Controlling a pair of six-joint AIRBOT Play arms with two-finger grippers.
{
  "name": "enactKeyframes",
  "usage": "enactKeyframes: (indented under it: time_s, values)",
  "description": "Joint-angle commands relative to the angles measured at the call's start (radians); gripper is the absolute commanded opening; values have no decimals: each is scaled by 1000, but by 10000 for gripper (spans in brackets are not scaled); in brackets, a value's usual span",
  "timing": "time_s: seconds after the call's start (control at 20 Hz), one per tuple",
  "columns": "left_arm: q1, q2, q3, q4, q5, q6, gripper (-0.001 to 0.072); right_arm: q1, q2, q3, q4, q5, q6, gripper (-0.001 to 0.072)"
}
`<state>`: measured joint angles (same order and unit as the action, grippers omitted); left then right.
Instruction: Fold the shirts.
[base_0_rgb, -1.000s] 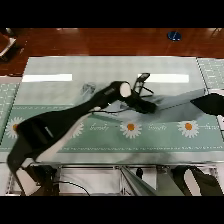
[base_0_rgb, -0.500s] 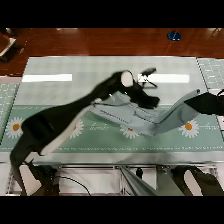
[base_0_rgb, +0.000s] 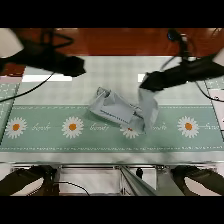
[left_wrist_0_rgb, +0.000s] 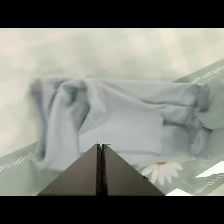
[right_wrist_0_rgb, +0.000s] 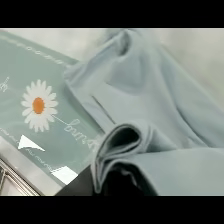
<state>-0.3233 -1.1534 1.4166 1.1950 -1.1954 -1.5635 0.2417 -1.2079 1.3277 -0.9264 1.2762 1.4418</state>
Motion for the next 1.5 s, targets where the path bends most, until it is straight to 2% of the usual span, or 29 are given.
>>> enactKeyframes:
  time_s: [0.0, 0.2, 0.35, 0.4, 0.45, 0.5, 0.6, 0.75, 0.85, 0.95, 1.0, 1.1, 1.2, 1.3, 1.35, 1.4, 1.45]
  values:
    - [63, 325, -230, 40, 33, -51, 22, 167, -284, 186, 1, -54, 31, 29]
    - [63, 500, -406, 39, 43, -94, 22, 266, -527, 369, 5, -72, 78, 29]
    - [63, 516, -484, 25, 55, -100, 22, 309, -636, 444, 8, -85, 124, 30]
    - [63, 514, -511, 16, 83, -100, 22, 316, -652, 445, 29, -92, 126, 81]
    - [63, 510, -538, 10, 117, -100, 22, 318, -666, 445, 64, -84, 124, 418]
    - [63, 504, -562, 9, 155, -100, 23, 318, -669, 445, 93, -62, 97, 622]
    - [65, 485, -601, 10, 236, -100, 23, 269, -639, 447, 89, 13, 90, 629]
    - [68, 437, -607, 11, 261, -99, 23, 108, -486, 447, -5, 149, 84, 629]
    - [67, 412, -607, 10, 261, -100, 23, -14, -337, 439, -166, 244, 84, 629]
    - [67, 399, -607, 10, 262, -100, 23, -114, -154, 330, -369, 238, 98, 629]
    - [67, 395, -607, 10, 261, -100, 23, -158, -55, 223, -439, 185, 129, 628]
    - [67, 389, -610, 10, 264, -100, 23, -232, 164, -88, -506, -15, 220, 615]
    - [67, 380, -618, 10, 266, -100, 23, -247, 382, -459, -504, -260, 325, 616]
    - [67, 368, -636, 9, 279, -100, 23, -247, 507, -725, -463, -394, 485, 617]
    - [67, 360, -649, 5, 287, -100, 23, -247, 528, -823, -392, -446, 520, 617]
    - [67, 352, -663, -12, 297, -100, 23, -247, 519, -885, -289, -484, 498, 617]
    - [67, 343, -678, -35, 310, -100, 22, -247, 484, -921, -175, -515, 413, 617]
